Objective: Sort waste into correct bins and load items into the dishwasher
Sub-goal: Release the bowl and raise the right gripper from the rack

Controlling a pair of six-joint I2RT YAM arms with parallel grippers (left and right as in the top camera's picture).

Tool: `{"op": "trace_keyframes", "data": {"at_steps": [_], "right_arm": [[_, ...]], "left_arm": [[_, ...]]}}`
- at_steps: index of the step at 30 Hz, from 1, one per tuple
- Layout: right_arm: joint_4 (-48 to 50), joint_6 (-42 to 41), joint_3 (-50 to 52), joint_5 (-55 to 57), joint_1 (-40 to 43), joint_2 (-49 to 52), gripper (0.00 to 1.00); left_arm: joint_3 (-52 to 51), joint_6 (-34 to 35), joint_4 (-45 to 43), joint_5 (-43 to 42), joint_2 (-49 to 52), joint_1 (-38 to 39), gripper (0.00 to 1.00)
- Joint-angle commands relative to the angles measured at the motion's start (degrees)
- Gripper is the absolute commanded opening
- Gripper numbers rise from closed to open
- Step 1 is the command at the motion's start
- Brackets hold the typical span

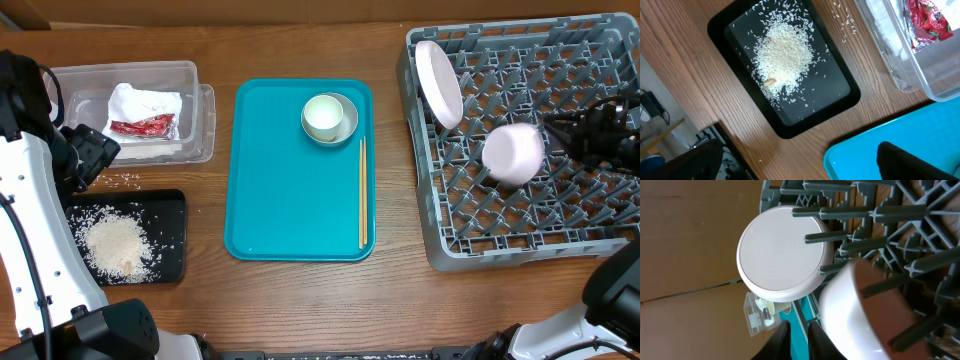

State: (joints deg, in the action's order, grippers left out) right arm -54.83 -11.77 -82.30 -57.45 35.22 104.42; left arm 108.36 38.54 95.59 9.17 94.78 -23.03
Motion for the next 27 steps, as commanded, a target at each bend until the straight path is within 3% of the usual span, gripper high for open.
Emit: {"op": "trace_keyframes", "data": {"at_steps": [1, 5, 9, 12, 16, 19, 21, 27], "right_arm": [[0.11, -0.48, -1.51, 0.44, 0.76, -1.07, 0.15], [-1.42, -0.44, -3.43, 1.68, 1.75, -4.0, 0.16], [-7.1, -0.24, -8.0, 11.28, 1.29, -8.66, 0.19], [-11.26, -0.22, -10.38, 19.65, -0.59, -12.33, 0.22], [-14.86, 1.55, -10.45, 21.81, -4.9, -16.06, 0.26], [-19.02, 3.21, -10.45, 21.84, -11.28, -17.27, 0.47], [-21.2, 4.96, -10.21, 22.1, -17.38, -17.22, 0.55], [-18.47, 1.25, -7.21, 37.13, -38.45, -16.48, 0.57]], "left_arm": [[-0.02, -1.09, -0.09, 0.2, 0.04, -0.11, 1.0], [-0.02, -1.09, -0.09, 0.2, 0.04, -0.11, 1.0], [-0.02, -1.09, -0.07, 0.2, 0.04, -0.11, 1.0], [-0.02, -1.09, -0.09, 0.2, 0.04, -0.11, 1.0], [-0.02, -1.09, -0.07, 0.2, 0.04, -0.11, 1.0], [-0.02, -1.07, -0.11, 0.2, 0.04, -0.11, 1.0], [-0.02, -1.09, -0.07, 0.2, 0.04, -0.11, 1.0], [-0.02, -1.07, -0.09, 0.2, 0.04, -0.11, 1.0]]}}
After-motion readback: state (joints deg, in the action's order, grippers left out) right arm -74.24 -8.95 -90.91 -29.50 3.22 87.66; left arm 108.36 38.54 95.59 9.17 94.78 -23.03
